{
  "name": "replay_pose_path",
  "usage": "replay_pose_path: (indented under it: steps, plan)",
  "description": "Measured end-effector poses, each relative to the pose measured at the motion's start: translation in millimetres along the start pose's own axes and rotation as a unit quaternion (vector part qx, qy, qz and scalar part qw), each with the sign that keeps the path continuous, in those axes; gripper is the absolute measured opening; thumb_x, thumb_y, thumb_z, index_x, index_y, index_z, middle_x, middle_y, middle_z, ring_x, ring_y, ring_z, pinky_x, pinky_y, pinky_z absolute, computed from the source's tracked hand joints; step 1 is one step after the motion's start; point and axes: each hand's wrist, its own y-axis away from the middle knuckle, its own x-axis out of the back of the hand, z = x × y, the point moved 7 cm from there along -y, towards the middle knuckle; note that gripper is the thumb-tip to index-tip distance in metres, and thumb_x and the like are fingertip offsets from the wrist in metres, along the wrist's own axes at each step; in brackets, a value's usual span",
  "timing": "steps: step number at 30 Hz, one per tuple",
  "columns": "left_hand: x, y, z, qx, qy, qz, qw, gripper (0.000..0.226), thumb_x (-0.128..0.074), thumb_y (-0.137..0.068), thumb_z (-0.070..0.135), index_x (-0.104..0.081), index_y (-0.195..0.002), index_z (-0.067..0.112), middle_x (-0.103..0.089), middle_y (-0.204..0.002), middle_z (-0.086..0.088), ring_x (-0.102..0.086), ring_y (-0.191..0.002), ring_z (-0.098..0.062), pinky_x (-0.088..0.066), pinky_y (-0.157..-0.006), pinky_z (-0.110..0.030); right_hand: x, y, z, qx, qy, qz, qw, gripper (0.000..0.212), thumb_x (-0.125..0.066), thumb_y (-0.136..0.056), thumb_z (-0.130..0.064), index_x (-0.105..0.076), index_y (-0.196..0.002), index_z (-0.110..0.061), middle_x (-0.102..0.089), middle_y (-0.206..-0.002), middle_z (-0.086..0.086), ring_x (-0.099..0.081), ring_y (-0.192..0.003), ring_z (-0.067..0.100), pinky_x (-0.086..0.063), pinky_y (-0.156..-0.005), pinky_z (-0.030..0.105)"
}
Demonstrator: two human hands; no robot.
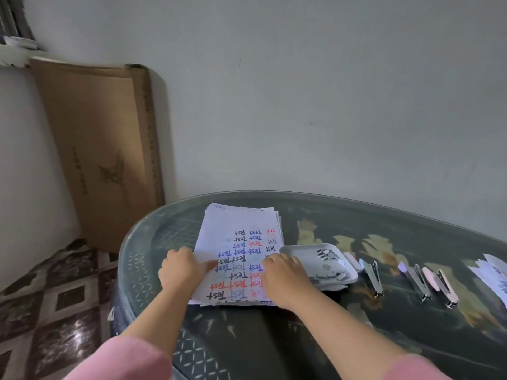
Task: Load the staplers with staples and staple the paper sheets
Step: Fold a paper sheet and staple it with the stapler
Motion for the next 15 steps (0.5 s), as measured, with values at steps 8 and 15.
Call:
replay_pose_path:
  steps: [8, 15]
  plan:
    - [24, -14, -21, 0.028, 0.212, 0.04, 0.976, 0.009, -0.064, -0.088, 0.023, -0.062, -0.093, 0.017, -0.064, -0.083, -0.004, -0.057, -0.064, -0.016, -0.042, -0.052, -0.026, -6, -7, 17, -0.036, 0.007, 0.015, 0.999, 0.044, -0.031, -0.101, -0.041, -0.05, -0.127, -0.012, -0.054, -0.129, 0.006, -0.045, -0.119, 0.025, -0.034, -0.105, 0.038]
    - [41, 0, -31, 0.013, 0.367, 0.002, 0.93, 0.013, -0.059, -0.092, 0.026, -0.055, -0.101, 0.018, -0.064, -0.093, -0.001, -0.068, -0.073, -0.027, -0.058, -0.057, -0.038, 13, -10, 14, -0.114, -0.138, 0.083, 0.98, 0.048, -0.036, -0.098, -0.05, -0.058, -0.11, -0.009, -0.063, -0.114, 0.006, -0.055, -0.104, 0.024, -0.045, -0.09, 0.036]
